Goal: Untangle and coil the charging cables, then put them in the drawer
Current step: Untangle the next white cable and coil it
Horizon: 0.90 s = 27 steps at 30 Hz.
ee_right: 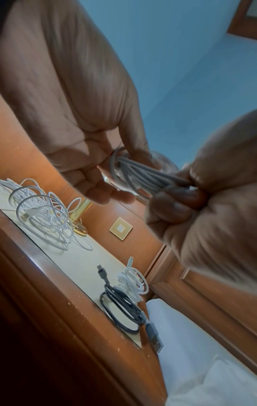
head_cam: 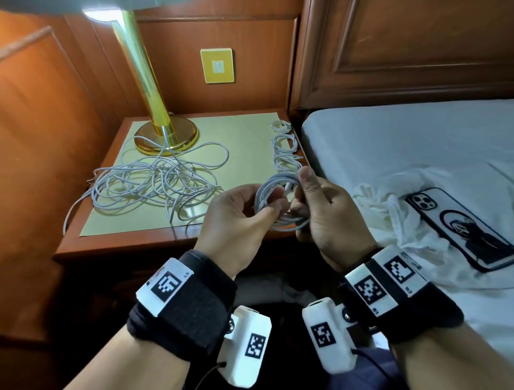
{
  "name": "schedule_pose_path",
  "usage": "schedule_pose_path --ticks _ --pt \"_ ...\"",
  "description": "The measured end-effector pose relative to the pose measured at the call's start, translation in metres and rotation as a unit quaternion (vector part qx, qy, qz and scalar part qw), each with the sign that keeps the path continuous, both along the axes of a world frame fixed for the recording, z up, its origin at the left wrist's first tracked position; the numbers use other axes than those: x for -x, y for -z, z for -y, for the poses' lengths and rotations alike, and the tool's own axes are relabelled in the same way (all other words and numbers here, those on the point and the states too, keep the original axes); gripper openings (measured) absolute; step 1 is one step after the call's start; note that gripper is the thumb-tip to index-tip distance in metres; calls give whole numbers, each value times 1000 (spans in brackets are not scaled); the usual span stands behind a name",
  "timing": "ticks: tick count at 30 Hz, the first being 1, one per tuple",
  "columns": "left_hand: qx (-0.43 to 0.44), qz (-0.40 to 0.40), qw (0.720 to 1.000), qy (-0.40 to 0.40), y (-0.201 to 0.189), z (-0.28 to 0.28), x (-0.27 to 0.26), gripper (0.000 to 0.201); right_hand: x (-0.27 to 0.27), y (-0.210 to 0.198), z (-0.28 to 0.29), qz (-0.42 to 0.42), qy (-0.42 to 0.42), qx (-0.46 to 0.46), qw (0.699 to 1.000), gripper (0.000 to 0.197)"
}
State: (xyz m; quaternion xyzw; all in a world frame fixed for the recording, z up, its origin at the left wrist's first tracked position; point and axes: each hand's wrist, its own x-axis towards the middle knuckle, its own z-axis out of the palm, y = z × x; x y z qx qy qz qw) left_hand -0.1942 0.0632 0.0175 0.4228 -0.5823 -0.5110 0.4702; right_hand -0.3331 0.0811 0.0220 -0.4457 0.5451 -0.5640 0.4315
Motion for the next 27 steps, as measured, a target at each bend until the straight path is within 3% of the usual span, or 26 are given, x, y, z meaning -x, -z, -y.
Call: schedule_pose_path --ticks 6,9,13,18,22,27 --pt "13 -49 999 -1 -3 5 -3 9 6 -3 -2 102 -78 19 992 30" --pt "5 -60 998 -4 -2 7 -5 11 6 0 -1 65 -58 38 995 19" --pt "16 -64 998 26 -3 8 -4 14 7 6 1 19 -8 33 999 30" --pt "42 -41 997 51 -4 10 -3 18 10 10 5 50 7 7 999 18" --pt "66 39 996 42 0 9 -5 6 14 9 7 60 12 -7 998 15" --pt "43 24 998 48 0 8 -6 15 16 5 4 91 0 -4 996 19"
